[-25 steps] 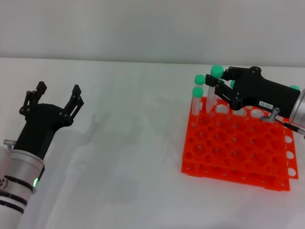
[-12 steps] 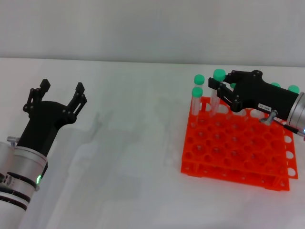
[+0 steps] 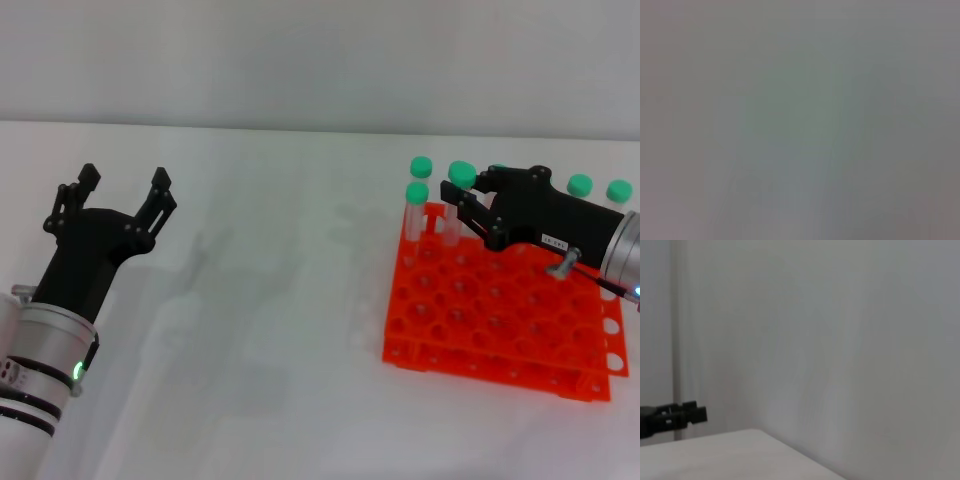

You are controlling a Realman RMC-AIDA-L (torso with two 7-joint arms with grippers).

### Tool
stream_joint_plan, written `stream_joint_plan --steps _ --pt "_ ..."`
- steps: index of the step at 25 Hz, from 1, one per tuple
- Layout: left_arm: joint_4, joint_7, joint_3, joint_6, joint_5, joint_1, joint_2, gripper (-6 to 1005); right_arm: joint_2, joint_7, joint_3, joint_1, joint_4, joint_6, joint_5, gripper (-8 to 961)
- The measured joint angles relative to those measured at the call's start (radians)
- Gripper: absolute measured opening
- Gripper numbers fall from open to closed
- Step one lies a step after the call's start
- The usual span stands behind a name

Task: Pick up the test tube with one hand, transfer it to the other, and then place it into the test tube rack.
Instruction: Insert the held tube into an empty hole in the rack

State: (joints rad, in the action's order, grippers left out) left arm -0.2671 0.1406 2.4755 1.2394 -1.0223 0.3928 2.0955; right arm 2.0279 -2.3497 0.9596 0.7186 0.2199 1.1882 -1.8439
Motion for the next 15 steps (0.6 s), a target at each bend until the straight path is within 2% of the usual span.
stream_joint_plan --steps 15 --pt "-0.001 0.001 0.000 0.010 -0.034 -0.001 0.000 880 0.000 0.028 0.032 0.011 -0.032 -0.087 0.001 320"
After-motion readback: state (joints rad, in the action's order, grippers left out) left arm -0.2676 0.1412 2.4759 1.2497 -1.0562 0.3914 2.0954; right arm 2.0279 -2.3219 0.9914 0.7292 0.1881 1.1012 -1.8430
